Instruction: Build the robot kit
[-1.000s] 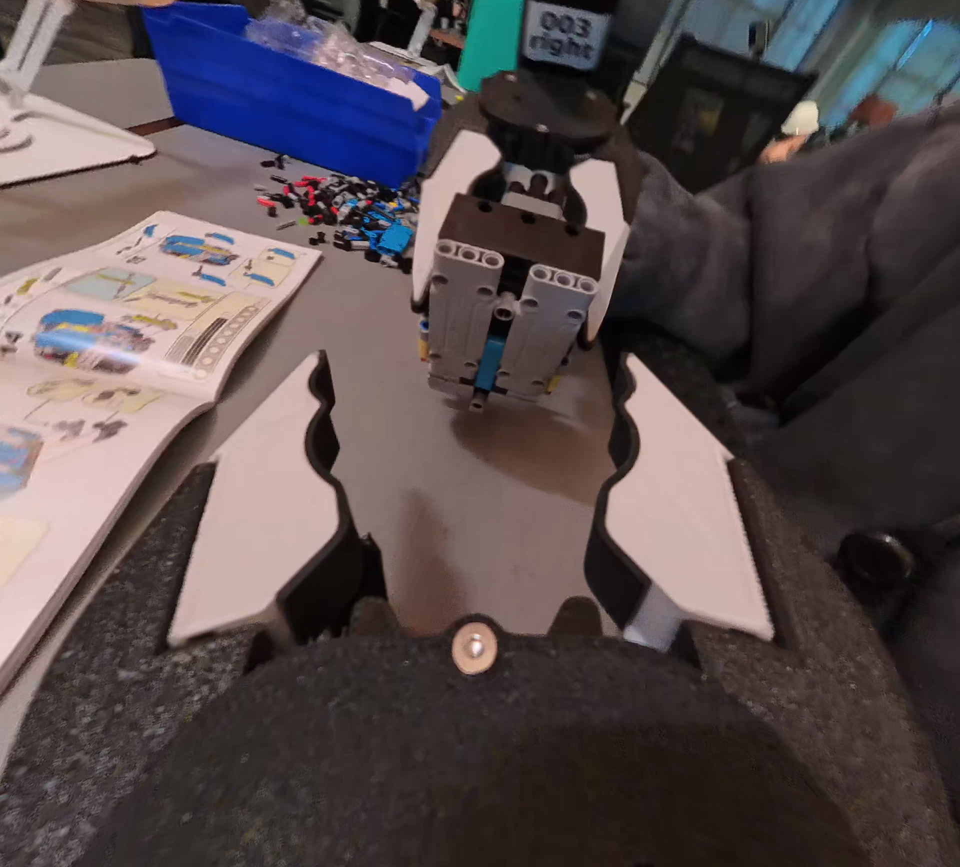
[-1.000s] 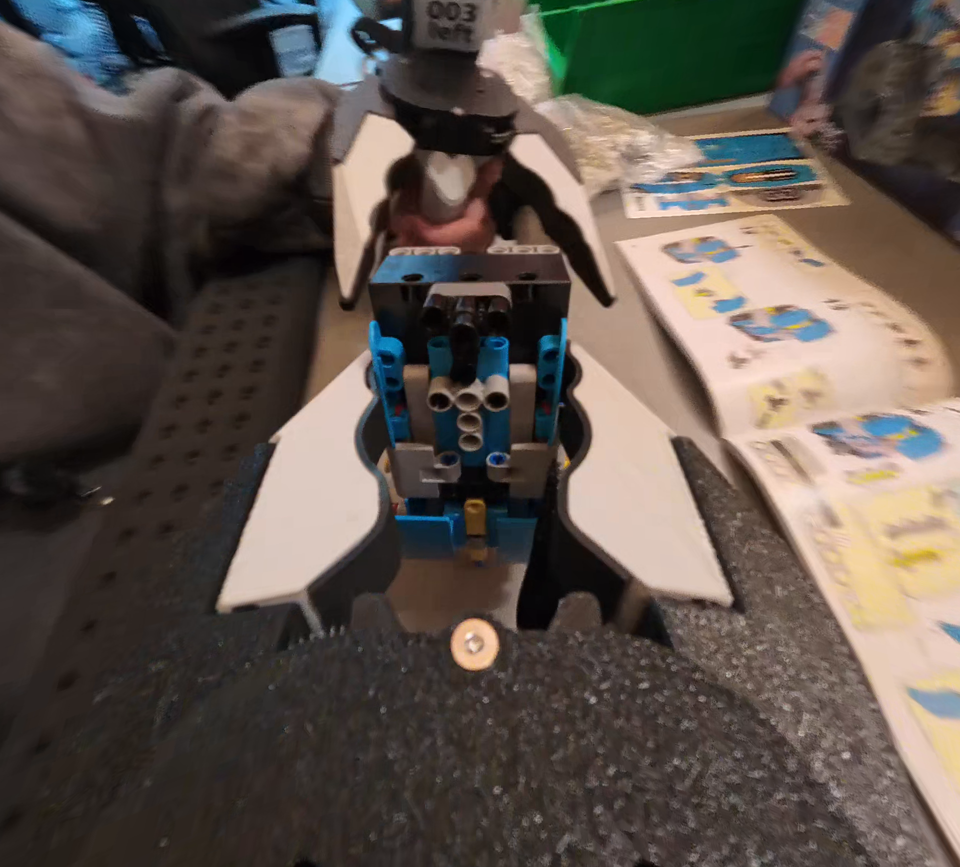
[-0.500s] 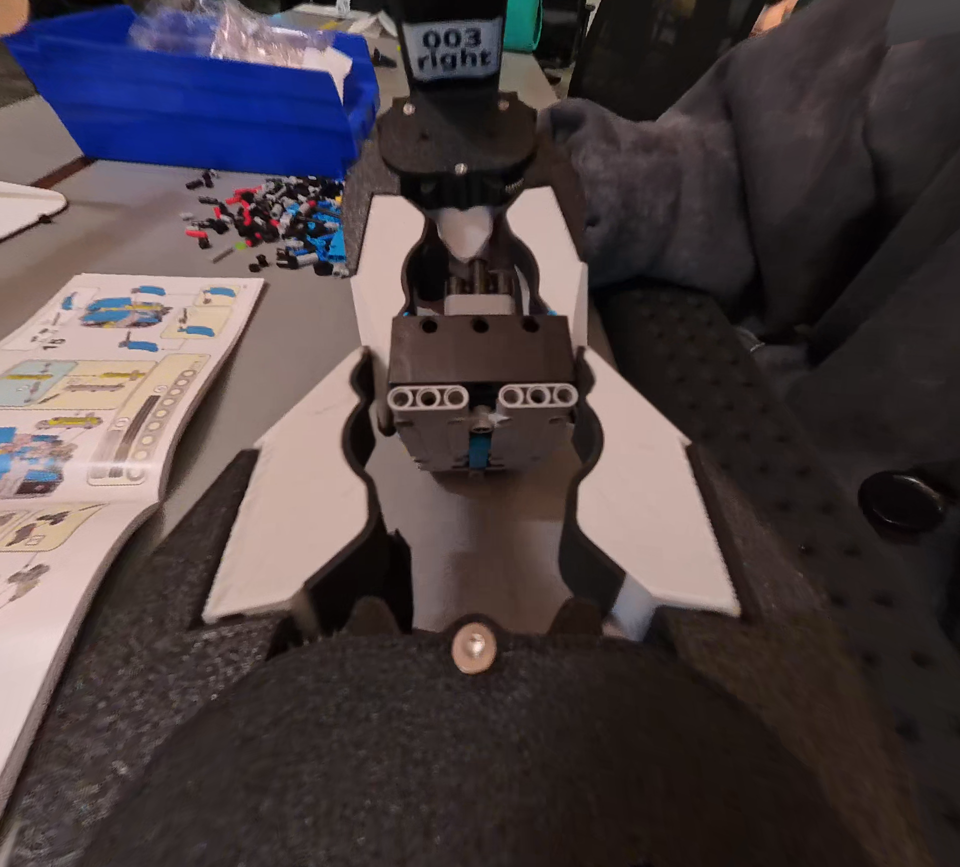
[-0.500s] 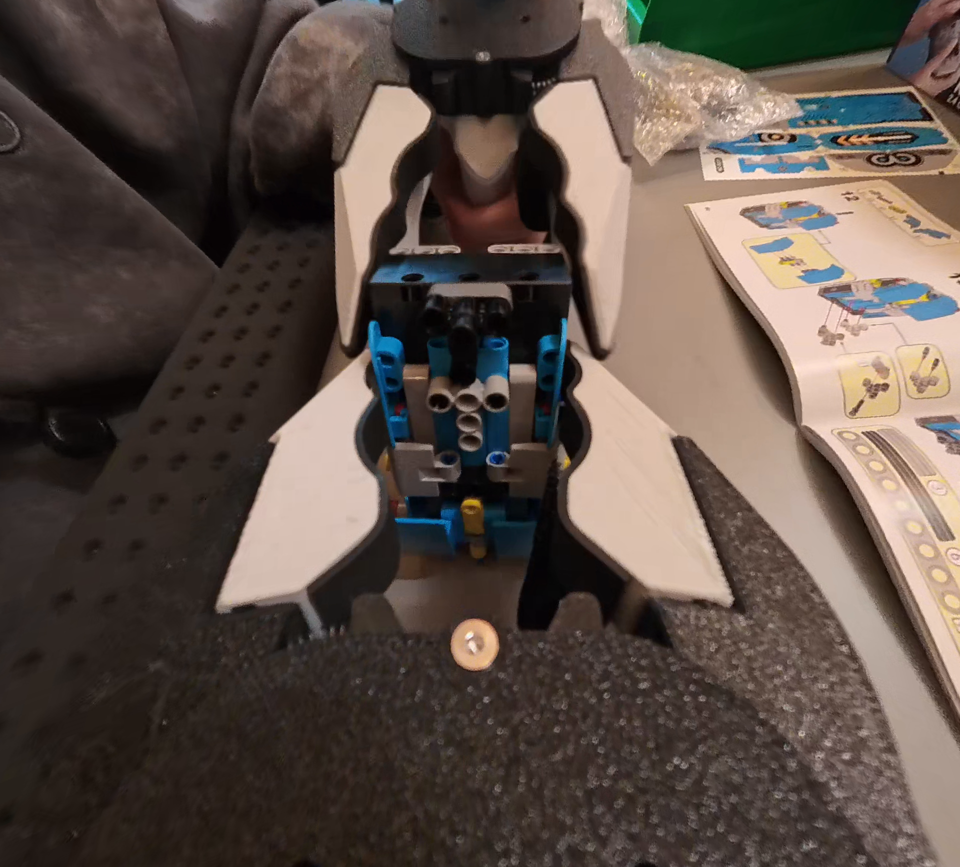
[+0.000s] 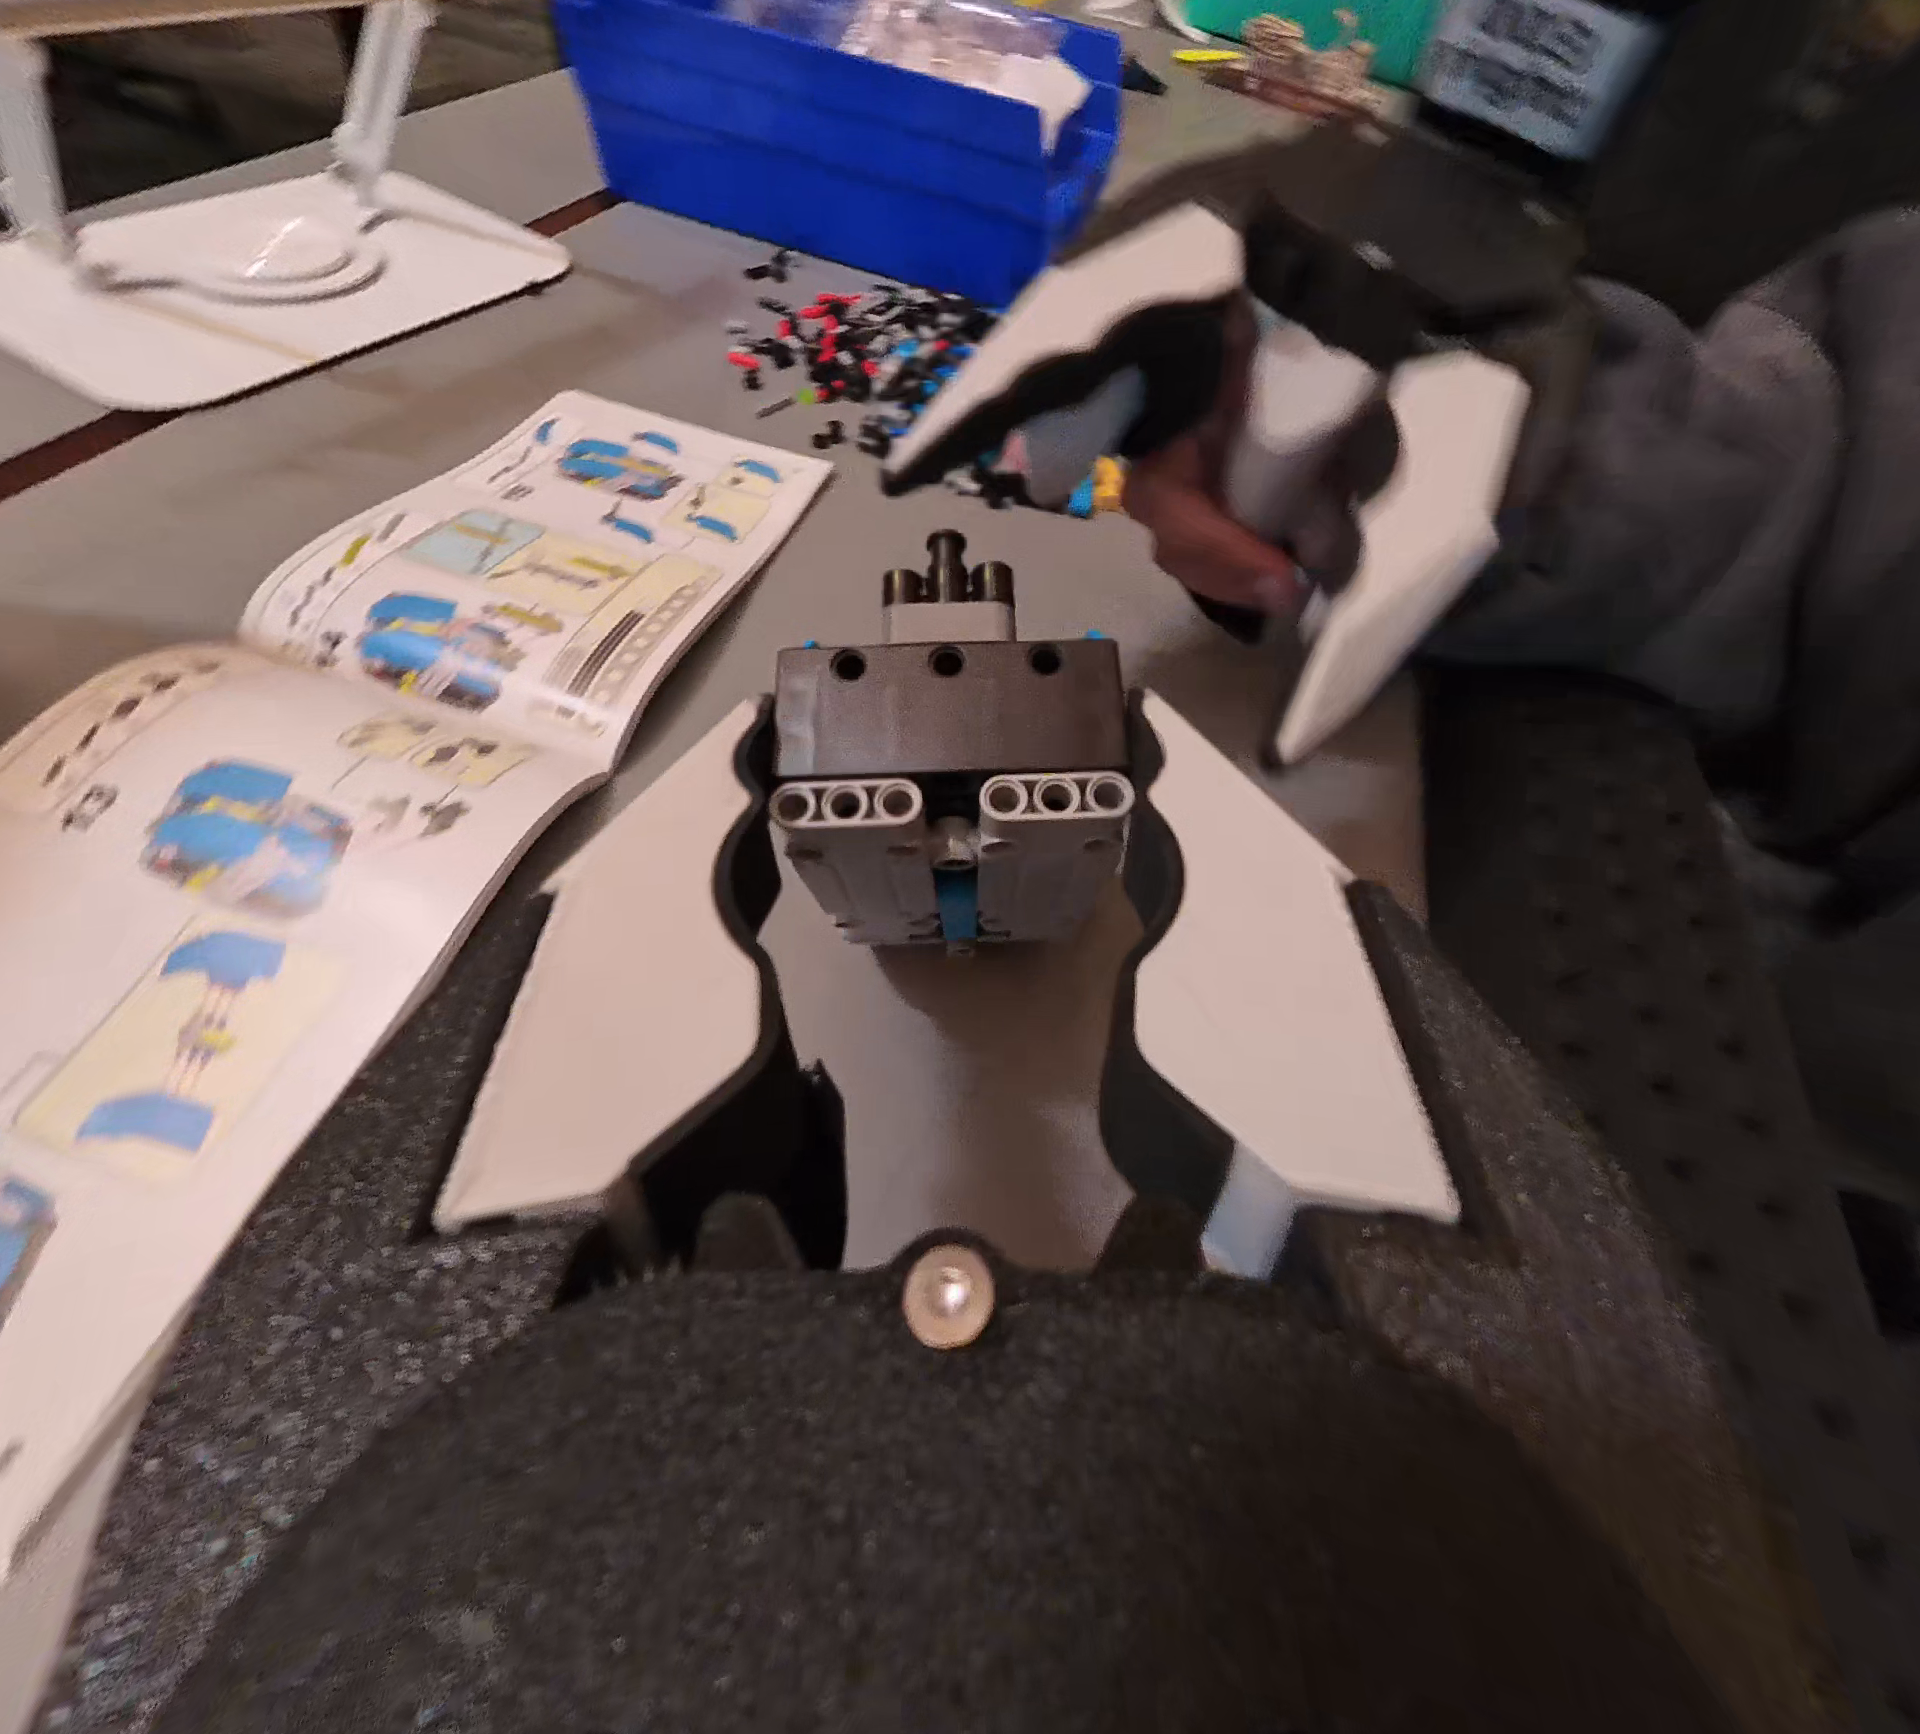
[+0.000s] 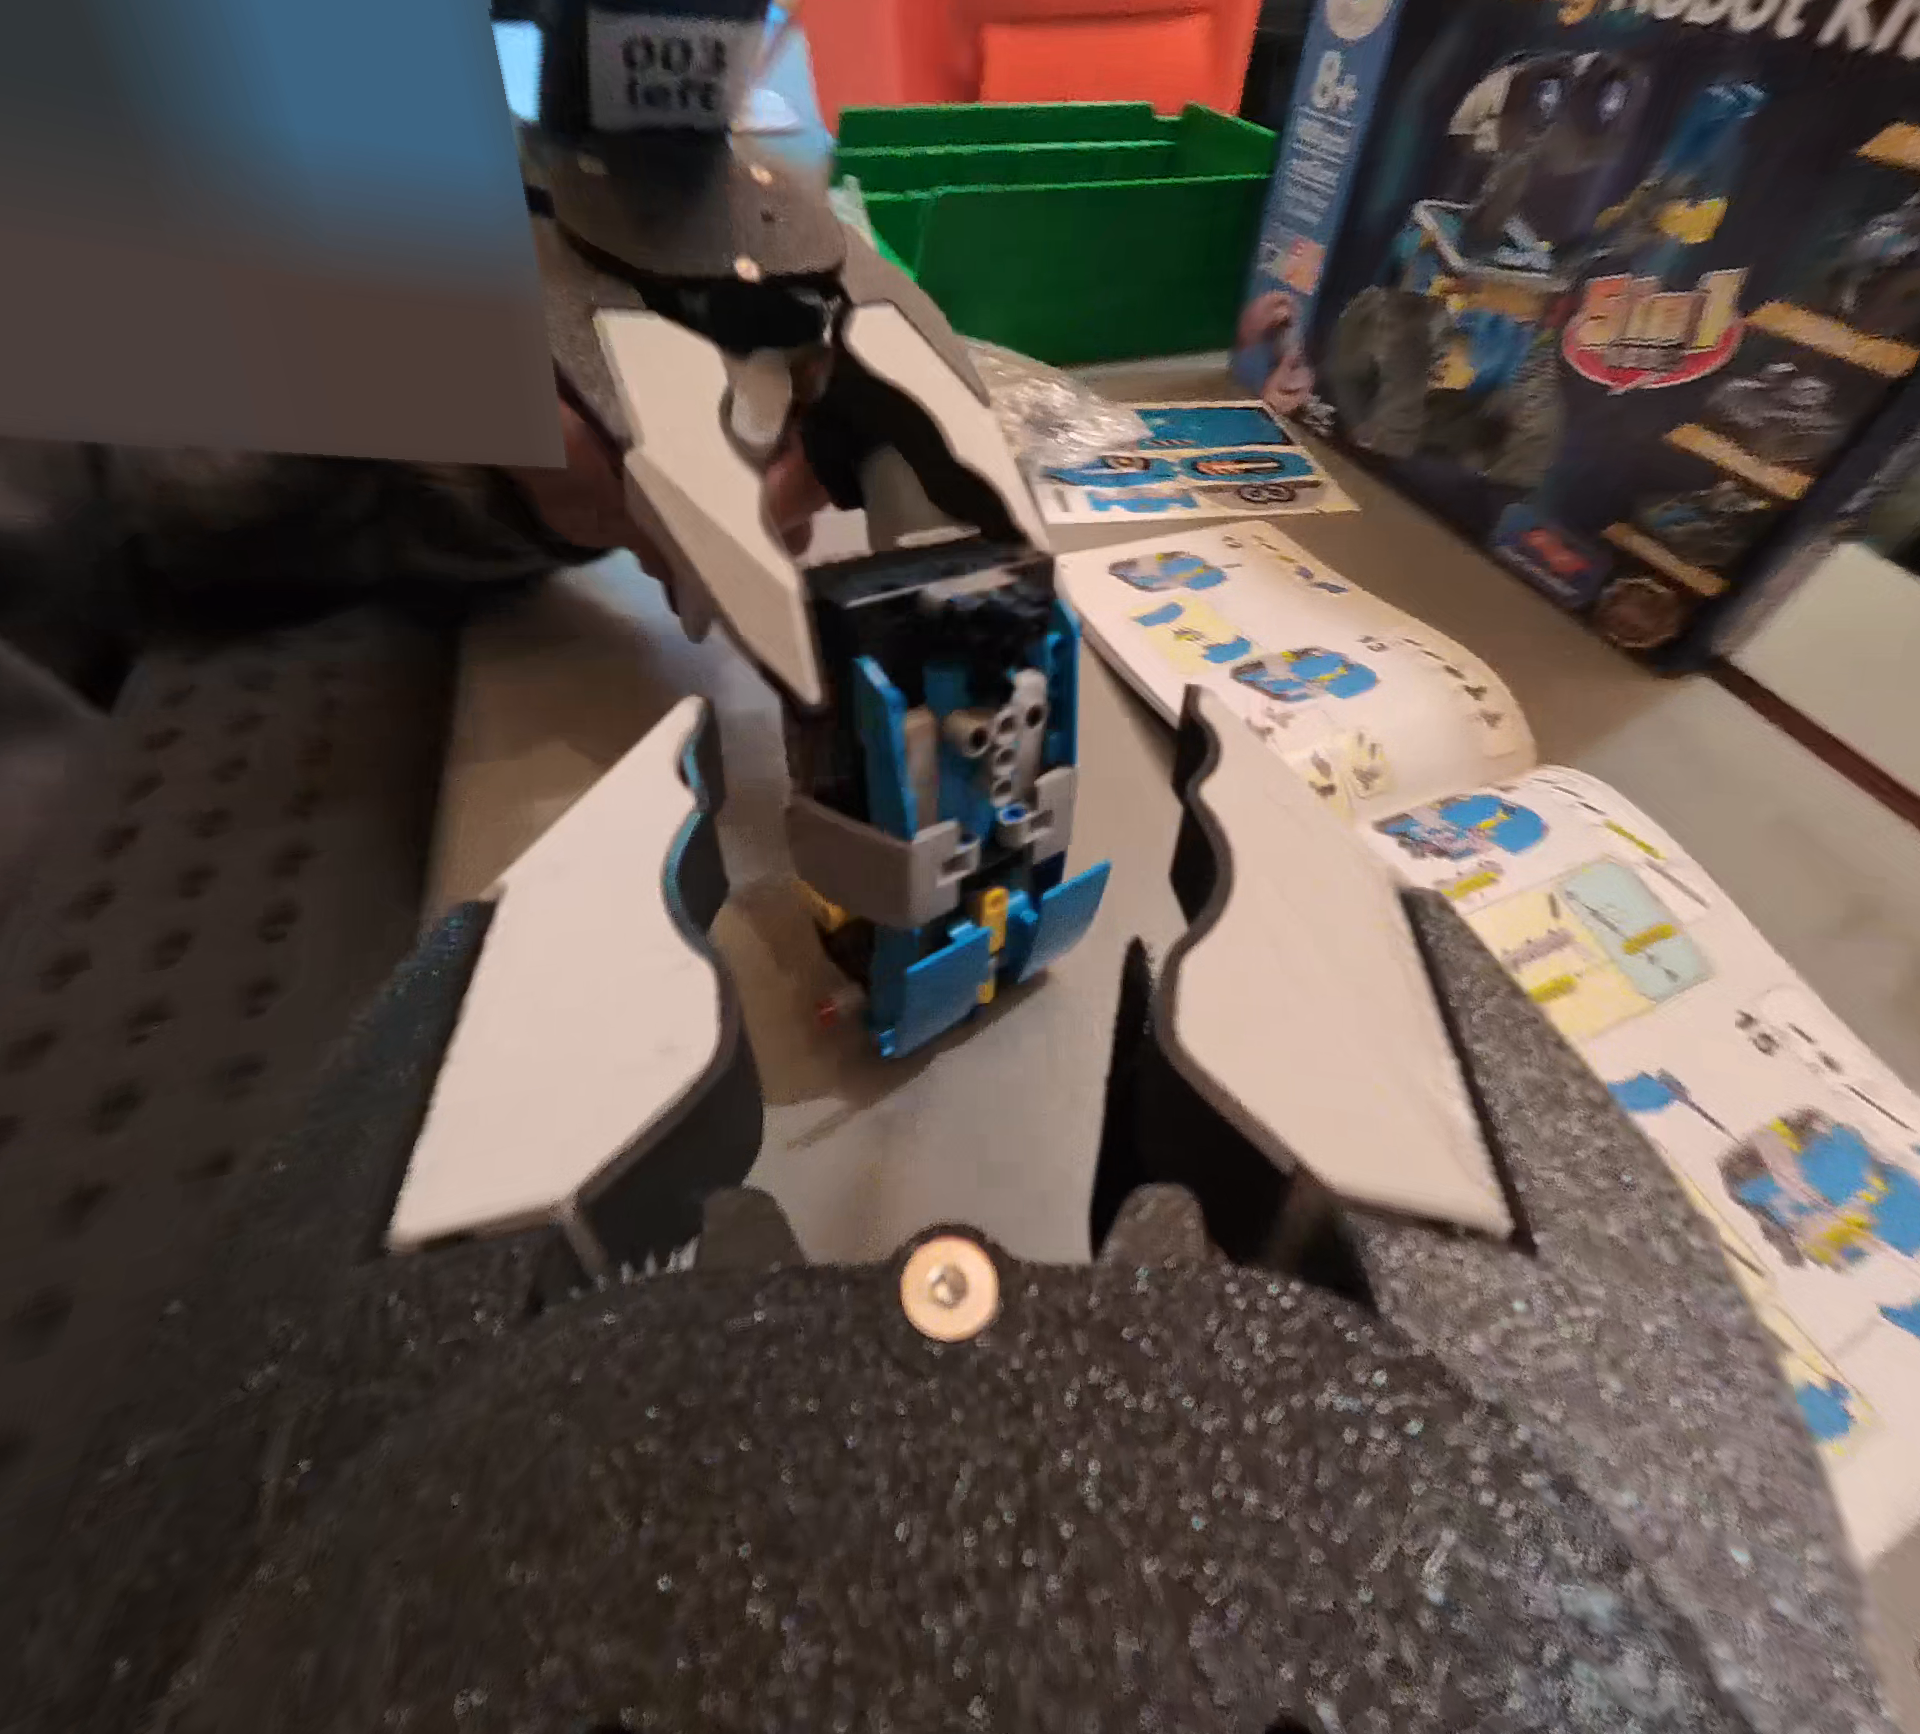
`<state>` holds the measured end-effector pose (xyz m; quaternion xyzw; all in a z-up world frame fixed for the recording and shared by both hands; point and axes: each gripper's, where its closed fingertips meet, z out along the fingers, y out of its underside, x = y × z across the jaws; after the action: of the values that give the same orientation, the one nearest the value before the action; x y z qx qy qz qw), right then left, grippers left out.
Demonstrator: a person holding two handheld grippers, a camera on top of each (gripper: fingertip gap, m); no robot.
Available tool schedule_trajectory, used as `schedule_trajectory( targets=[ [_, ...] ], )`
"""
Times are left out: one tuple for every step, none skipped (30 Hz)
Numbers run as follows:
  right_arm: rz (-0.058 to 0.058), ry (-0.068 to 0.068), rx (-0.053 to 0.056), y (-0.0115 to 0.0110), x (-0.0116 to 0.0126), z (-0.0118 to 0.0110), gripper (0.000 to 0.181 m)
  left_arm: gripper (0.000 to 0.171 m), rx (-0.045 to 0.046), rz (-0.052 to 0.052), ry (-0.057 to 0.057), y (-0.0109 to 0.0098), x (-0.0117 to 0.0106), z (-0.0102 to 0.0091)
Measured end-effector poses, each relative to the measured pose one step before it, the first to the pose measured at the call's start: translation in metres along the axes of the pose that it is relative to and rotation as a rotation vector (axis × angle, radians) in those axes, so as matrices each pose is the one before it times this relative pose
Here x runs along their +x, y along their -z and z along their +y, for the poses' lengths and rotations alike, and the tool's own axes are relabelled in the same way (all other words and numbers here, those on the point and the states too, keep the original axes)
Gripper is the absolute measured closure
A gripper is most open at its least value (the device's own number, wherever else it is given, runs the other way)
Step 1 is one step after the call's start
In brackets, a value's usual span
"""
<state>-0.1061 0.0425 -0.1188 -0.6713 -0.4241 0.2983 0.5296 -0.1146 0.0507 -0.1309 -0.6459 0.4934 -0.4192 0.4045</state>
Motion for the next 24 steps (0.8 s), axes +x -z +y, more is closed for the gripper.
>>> schedule_trajectory(
  targets=[
    [0.0506, 0.0212, -0.0173, -0.00488, -0.00452, 0.00399, 0.09, 0.106, -0.00015, -0.0366, 0.031, 0.00115, -0.00403, -0.00026],
    [0.0654, 0.0204, -0.0177, -0.00496, -0.00213, 0.00314, 0.085, 0.105, -0.00369, -0.0326, 0.0185, 0.00046, -0.00254, -0.00046],
    [0.0873, 0.0194, -0.0117, -0.00374, 0.00215, 0.00031, 0.084, 0.105, -0.00438, -0.0249, 0.0076, -0.00017, -0.00064, -0.00066],
    [0.071, 0.0315, 0.0037, -0.00234, 0.00097, -0.00297, 0.086, 0.106, -0.0014, -0.017, 0.0014, -0.00063, 0.00059, -0.00098],
    [0.04, 0.0454, 0.0181, -0.00121, -0.00209, -0.00513, 0.089, 0.105, -0.0006, -0.0089, -0.0003, -0.00086, 0.00168, -0.00072],
    [0.0347, 0.0474, 0.0099, -0.00134, -0.00136, -0.00363, 0.092, 0.105, -0.00171, -0.001, 0.0028, -0.00092, 0.00204, -0.00036],
    [0.0259, 0.0428, -0.002, -0.00204, -0.00128, -0.00118, 0.096, 0.105, -0.00087, 0.0047, 0.004, -0.00107, 0.00224, -0.00019],
    [0.0102, 0.0243, -0.0083, -0.00299, -0.00251, 0.00133, 0.102, 0.106, 0.00082, 0.0025, 0.0061, -0.00077, 0.00136, -0.00007],
    [0.0239, 0.0056, -0.015, -0.00385, 0.00092, 0.00279, 0.101, 0.106, 0.00005, -0.004, 0.0082, -0.00052, 0.00005, -0.00009],
    [0.0221, 0.005, -0.0135, -0.00258, 0.00219, 0.00201, 0.103, 0.106, -0.00306, -0.0046, 0.0, -0.00019, 0.00001, -0.00004],
    [0.0117, 0.0004, -0.006, -0.00134, 0.0023, 0.00102, 0.105, 0.106, -0.00126, -0.0065, -0.0054, 0.00002, -0.0002, -0.0002],
    [-0.0088, -0.0207, -0.0036, -0.00098, 0.0001, 0.00089, 0.106, 0.106, -0.00069, -0.0096, -0.0038, -0.00012, -0.00074, 0.00018],
    [-0.0143, -0.0228, -0.0074, -0.00114, -0.00095, 0.0017, 0.105, 0.106, -0.00096, -0.006, -0.0024, -0.0002, -0.00002, 0.00031],
    [-0.0075, -0.0111, 0.0016, -0.00039, -0.00045, 0.00025, 0.106, 0.106, 0.00026, -0.0044, -0.0038, -0.00014, 0.00042, 0.00003],
    [-0.0014, -0.0065, -0.0013, 0.00026, 0.00006, -0.00028, 0.106, 0.106, -0.00089, -0.0059, -0.0078, -0.0001, 0.00038, 0.00013],
    [-0.0003, -0.0068, -0.0045, 0.00045, 0.00032, -0.00023, 0.107, 0.106, -0.00177, -0.0058, -0.007, -0.00008, 0.00034, 0.0003],
    [-0.008, -0.0009, -0.0045, 0.00065, 0.00019, -0.0002, 0.108, 0.106, -0.00023, -0.0038, -0.0023, -0.00018, 0.00049, 0.00023],
    [-0.002, -0.0011, -0.0034, 0.00086, 0.0001, -0.00017, 0.109, 0.106, -0.00217, -0.0004, -0.0009, -0.00055, 0.00066, 0.00057],
    [0.007, 0.0076, -0.0061, 0.00056, -0.00006, 0.00041, 0.11, 0.106, -0.00394, 0.0007, -0.0039, -0.00049, 0.00049, 0.00088],
    [0.0058, 0.0229, -0.0047, 0.0002, -0.00012, 0.0005, 0.11, 0.106, -0.00309, 0.0005, -0.0043, -0.00036, 0.00031, 0.00103],
    [0.0067, 0.0195, -0.0032, 0.00042, -0.00015, 0.00014, 0.111, 0.106, -0.00333, 0.0015, -0.0001, -0.00051, 0.0005, 0.00096],
    [0.0034, 0.0084, -0.0045, 0.00019, -0.00037, 0.0003, 0.112, 0.106, -0.00309, 0.0016, 0.0021, -0.00045, 0.00023, 0.0009],
    [-0.0071, -0.0011, -0.0029, -0.00006, -0.00029, 0.00045, 0.112, 0.106, -0.00112, 0.0016, 0.0037, -0.00025, 0.00004, 0.00061],
    [-0.0031, -0.0047, 0.0008, -0.00022, -0.00018, 0.0001, 0.112, 0.106, 0.00142, 0.0019, 0.0036, 0.00004, -0.00003, 0.00011]
  ],
)
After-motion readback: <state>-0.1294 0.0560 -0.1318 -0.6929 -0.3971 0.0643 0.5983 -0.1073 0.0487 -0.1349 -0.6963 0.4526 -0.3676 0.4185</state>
